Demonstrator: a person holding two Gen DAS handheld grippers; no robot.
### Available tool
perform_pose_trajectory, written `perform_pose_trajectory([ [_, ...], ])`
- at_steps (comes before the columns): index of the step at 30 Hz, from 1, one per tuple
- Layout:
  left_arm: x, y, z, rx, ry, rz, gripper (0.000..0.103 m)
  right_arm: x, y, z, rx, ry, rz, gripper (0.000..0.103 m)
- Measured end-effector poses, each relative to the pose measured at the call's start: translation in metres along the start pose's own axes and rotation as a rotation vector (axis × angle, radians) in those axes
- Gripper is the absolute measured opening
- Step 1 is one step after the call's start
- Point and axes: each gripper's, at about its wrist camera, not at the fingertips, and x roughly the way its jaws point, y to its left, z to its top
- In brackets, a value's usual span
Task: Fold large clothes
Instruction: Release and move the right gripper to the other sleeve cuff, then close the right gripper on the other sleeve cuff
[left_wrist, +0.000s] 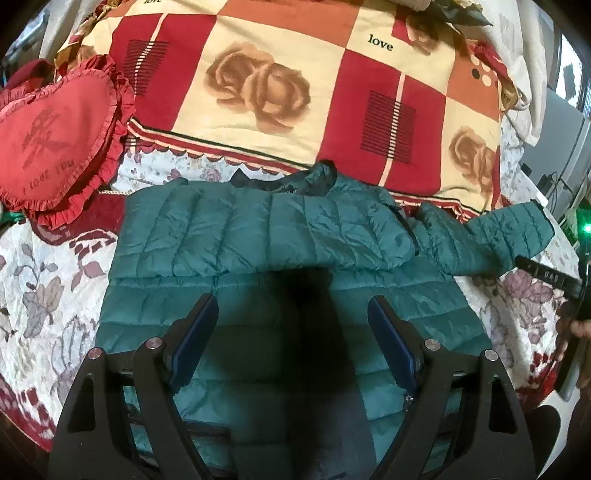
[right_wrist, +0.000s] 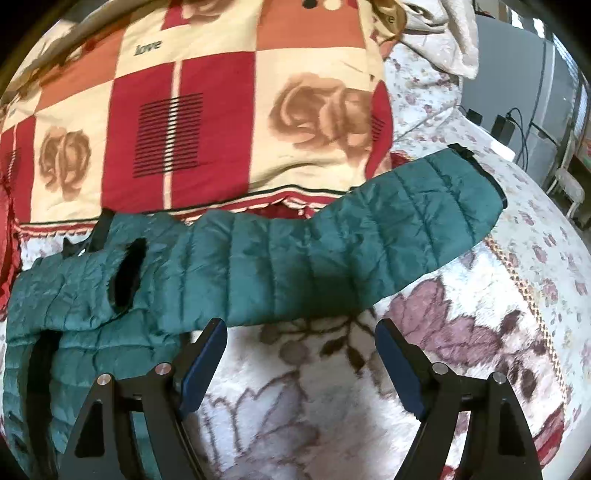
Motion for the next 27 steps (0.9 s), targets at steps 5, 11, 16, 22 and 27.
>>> perform_pose_trajectory([
  [5,0.004,0.005,-0.004,-0.024,0.010,-0.003,0.084,0.006,-0.014,0.008,0.024,-0.007,-0.030,0.080],
  [11,0.007,0.010,-0.006,-0.028,0.017,0.000,0.084,0.014,-0.033,0.016,0.066,-0.024,-0.069,0.080],
  [16,0.008,0.012,-0.008,-0.033,0.022,0.003,0.084,0.020,-0.058,0.024,0.127,-0.036,-0.108,0.080],
  [22,0.012,0.017,-0.009,-0.042,0.033,-0.001,0.084,0.031,-0.090,0.033,0.209,-0.027,-0.159,0.083],
  [27,0.014,0.018,-0.011,-0.039,0.037,0.006,0.084,0.037,-0.105,0.040,0.240,-0.031,-0.185,0.083],
])
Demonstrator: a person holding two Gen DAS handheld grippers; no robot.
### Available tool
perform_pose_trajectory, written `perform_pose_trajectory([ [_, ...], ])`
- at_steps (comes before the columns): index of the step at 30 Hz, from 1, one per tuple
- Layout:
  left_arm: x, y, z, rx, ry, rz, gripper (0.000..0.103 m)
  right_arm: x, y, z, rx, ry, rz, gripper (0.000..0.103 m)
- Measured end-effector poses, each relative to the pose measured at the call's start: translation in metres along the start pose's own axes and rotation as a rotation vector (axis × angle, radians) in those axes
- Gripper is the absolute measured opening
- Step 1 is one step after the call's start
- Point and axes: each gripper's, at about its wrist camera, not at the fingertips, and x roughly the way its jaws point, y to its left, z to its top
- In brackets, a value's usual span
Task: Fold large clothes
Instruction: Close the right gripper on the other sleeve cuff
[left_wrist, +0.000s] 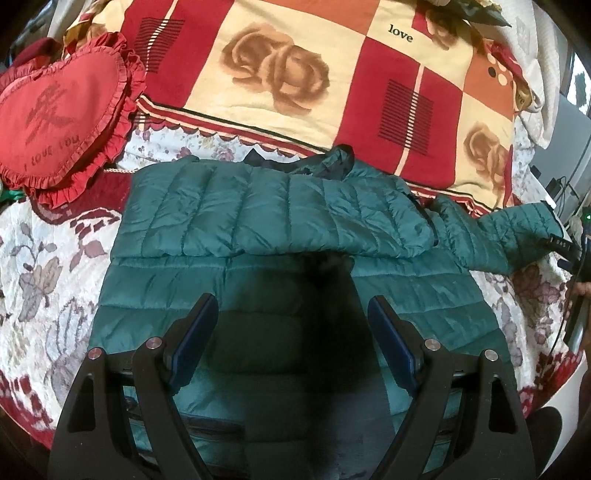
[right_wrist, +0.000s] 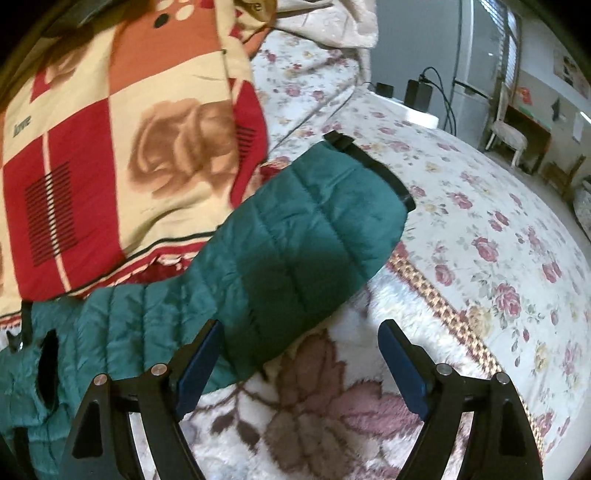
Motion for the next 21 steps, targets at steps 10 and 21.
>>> perform_pose_trajectory([
  [10,0.002,0.005,-0.002,-0.001,0.008,0.007,0.084,0.023,-0.010,0.022,0.061,-0.001,-0.029,0.083],
  [21,0.003,0.013,-0.003,-0.014,0.017,0.023,0.084,0.043,-0.009,0.033,0.091,0.005,-0.007,0.083],
])
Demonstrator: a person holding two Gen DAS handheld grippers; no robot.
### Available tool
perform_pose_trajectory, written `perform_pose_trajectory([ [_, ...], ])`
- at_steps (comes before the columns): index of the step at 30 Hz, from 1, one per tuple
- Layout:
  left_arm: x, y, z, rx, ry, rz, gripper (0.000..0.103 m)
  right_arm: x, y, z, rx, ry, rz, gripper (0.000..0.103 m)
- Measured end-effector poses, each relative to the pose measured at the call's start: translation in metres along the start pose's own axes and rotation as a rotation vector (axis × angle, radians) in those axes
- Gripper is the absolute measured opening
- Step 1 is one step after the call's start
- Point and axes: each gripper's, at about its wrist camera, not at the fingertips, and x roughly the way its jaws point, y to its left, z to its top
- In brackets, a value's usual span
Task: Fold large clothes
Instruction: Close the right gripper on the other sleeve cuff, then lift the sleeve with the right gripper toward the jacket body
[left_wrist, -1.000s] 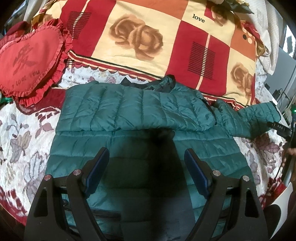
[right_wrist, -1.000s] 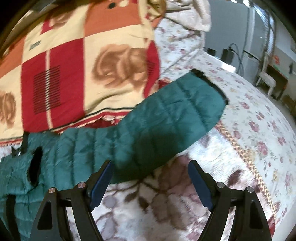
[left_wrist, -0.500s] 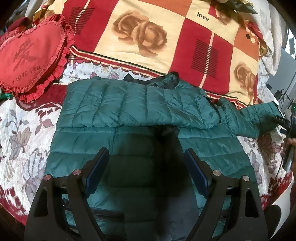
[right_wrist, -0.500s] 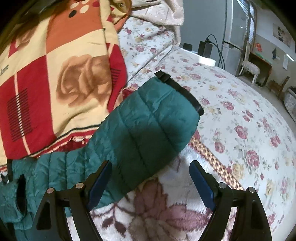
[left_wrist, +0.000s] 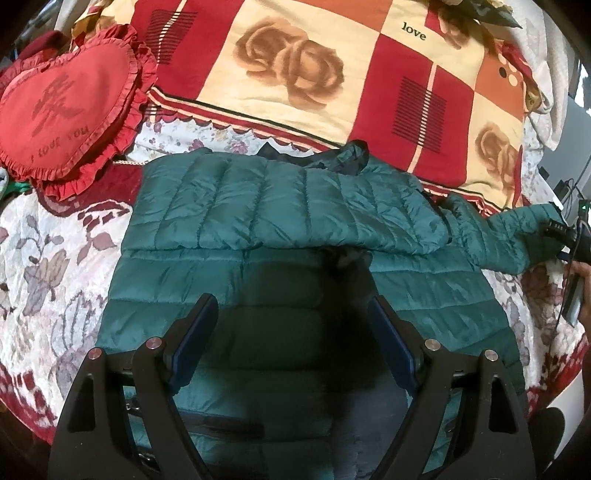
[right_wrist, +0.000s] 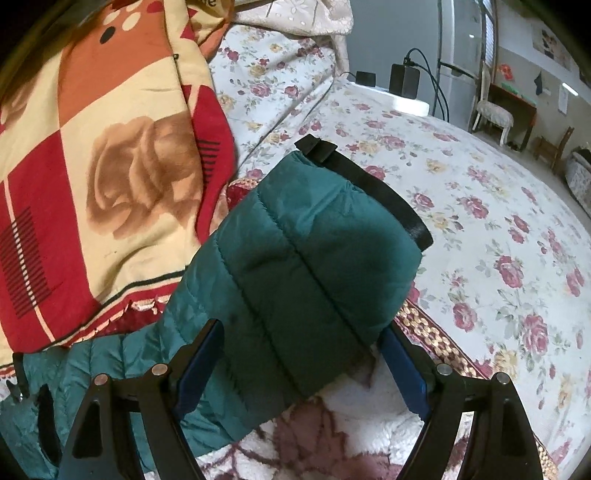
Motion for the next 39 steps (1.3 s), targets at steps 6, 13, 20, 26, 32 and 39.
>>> perform_pose_trajectory([
  [6,0.003,0.000,-0.002,0.001,0.011,0.002,0.084,0.004,0.008,0.001,-0.038,-0.007,-0.024,0.069],
  [13,0.005,0.003,-0.005,0.000,0.017,0.010,0.084,0.005,0.001,0.007,-0.013,-0.014,0.000,0.040],
  [20,0.004,0.005,-0.005,-0.010,0.017,0.006,0.084,-0.009,-0.010,0.009,0.046,-0.039,0.171,0.010],
  [26,0.003,0.008,-0.006,-0.017,0.016,0.002,0.084,-0.038,0.004,0.005,0.017,-0.075,0.319,0.007],
  [32,-0.002,0.010,-0.005,-0.031,0.007,-0.011,0.084,-0.075,0.038,-0.007,-0.047,-0.096,0.462,0.007],
  [39,-0.013,0.017,-0.004,-0.051,-0.016,-0.022,0.084,-0.122,0.095,-0.029,-0.191,-0.121,0.580,0.007],
])
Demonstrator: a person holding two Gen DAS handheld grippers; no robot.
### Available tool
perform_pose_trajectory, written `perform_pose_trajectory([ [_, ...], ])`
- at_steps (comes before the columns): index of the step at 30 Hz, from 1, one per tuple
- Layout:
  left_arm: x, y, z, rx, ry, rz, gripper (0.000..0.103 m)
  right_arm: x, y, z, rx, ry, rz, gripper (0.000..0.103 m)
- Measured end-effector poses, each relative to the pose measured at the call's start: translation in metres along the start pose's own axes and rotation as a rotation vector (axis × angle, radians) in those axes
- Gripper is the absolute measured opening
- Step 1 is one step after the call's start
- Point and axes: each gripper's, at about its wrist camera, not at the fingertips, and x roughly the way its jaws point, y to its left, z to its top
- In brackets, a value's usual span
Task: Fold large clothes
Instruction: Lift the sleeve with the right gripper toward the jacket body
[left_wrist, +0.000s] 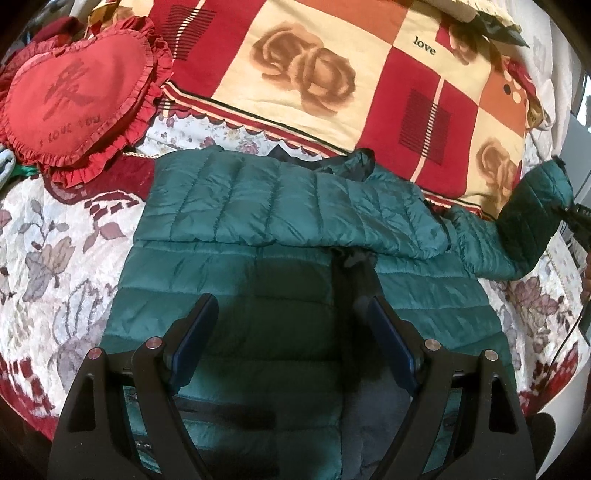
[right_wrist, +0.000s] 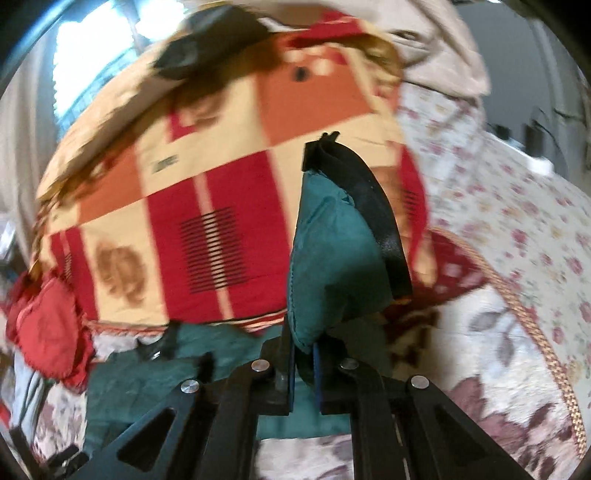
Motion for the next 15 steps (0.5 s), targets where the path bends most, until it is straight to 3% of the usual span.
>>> perform_pose_trajectory([
  [15,-0.023,0.023,0.004,-0.049,-0.043,-0.006,0.083,0.013,0.134,-0.014,-0.165,0.083,0.198,0.007],
])
